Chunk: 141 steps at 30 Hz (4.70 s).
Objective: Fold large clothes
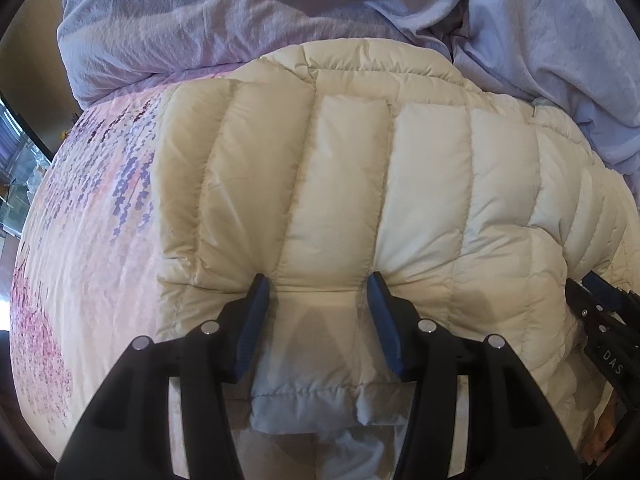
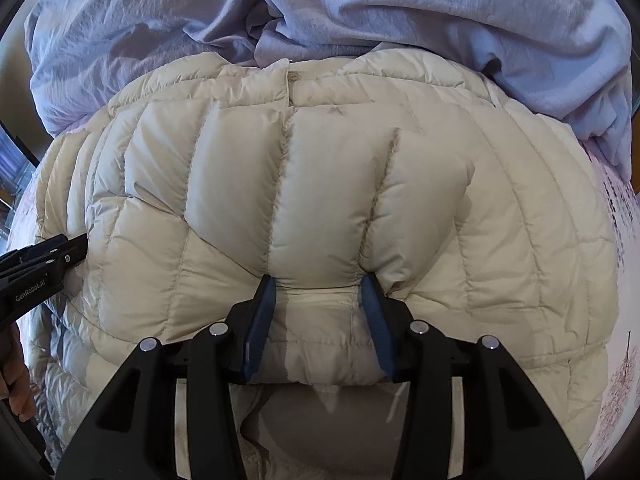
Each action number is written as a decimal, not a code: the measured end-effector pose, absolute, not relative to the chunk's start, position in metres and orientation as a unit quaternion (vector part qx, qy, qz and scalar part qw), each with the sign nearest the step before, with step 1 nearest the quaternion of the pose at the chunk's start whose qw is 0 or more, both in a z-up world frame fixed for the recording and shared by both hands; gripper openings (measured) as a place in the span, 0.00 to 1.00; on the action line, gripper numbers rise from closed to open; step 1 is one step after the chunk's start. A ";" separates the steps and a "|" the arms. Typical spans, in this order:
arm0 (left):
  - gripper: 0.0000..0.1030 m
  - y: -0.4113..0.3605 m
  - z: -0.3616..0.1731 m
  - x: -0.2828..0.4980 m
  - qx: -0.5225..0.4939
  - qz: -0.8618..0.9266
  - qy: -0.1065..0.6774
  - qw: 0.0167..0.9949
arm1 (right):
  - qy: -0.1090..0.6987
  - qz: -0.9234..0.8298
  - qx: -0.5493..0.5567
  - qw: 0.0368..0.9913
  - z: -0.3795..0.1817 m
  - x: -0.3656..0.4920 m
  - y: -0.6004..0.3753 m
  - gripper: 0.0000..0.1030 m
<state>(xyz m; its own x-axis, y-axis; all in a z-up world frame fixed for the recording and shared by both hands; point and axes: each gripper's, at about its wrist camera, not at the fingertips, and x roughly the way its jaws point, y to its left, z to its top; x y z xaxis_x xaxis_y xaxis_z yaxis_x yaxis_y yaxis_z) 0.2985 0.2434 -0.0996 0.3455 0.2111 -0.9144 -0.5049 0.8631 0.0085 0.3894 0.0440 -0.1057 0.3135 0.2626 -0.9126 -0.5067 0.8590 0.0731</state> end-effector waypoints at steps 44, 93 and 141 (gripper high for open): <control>0.65 0.215 -0.085 0.035 -0.245 0.190 0.534 0.787 | 0.627 0.160 -0.010 0.762 -0.083 0.288 -0.279 0.69; 0.03 0.232 0.008 0.097 -0.227 0.176 0.436 0.853 | 0.521 0.235 0.086 0.816 -0.003 0.342 -0.245 0.06; 0.32 0.364 -0.015 0.338 -0.281 0.287 0.452 0.797 | 0.550 0.191 0.177 0.793 -0.019 0.605 -0.113 0.57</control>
